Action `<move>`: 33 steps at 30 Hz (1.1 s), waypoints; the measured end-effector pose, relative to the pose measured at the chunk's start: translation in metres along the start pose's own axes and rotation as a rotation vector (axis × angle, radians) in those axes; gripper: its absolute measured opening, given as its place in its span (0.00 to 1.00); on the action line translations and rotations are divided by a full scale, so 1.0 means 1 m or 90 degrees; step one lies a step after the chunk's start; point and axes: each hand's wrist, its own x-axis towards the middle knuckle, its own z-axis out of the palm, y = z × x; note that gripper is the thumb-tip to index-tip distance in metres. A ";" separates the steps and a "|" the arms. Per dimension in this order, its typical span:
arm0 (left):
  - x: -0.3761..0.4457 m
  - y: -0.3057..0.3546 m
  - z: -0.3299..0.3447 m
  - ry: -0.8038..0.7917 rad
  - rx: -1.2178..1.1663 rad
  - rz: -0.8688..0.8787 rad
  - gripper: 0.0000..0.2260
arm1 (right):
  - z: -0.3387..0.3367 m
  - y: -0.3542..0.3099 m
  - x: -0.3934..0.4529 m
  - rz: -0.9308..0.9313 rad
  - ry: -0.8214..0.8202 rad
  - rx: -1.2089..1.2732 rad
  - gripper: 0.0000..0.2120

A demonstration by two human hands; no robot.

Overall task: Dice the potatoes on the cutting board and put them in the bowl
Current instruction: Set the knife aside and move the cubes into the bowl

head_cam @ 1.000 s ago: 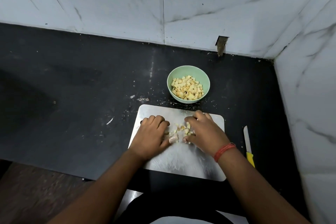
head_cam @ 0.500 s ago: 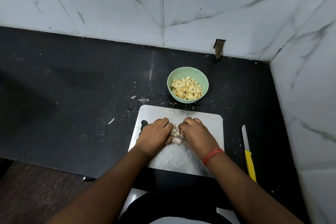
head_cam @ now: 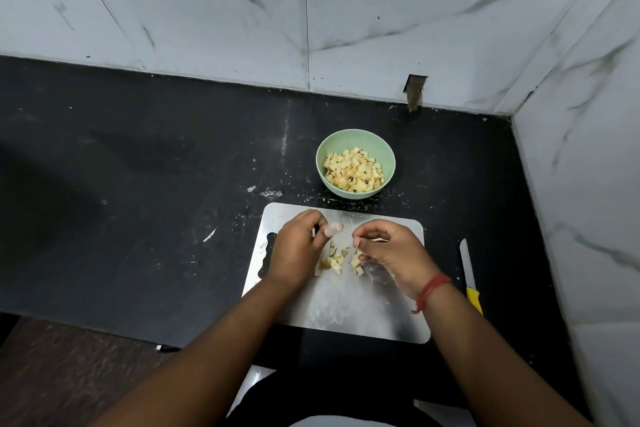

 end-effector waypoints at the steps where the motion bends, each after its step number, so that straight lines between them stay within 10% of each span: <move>1: 0.003 0.009 0.000 0.010 -0.057 -0.010 0.20 | -0.001 -0.005 -0.001 0.012 -0.008 0.072 0.05; 9: 0.084 0.072 0.002 0.110 -0.208 0.018 0.26 | -0.014 -0.082 0.029 -0.085 0.005 0.250 0.05; 15: 0.145 0.075 0.001 0.007 0.077 -0.039 0.29 | -0.014 -0.101 0.092 -0.200 0.119 -0.535 0.13; 22: 0.109 0.057 -0.018 0.003 0.102 0.091 0.21 | -0.009 -0.080 0.062 -0.353 0.207 -0.442 0.13; 33: -0.004 -0.030 -0.018 0.095 0.142 0.079 0.17 | 0.026 0.019 0.015 -0.463 -0.095 -0.684 0.07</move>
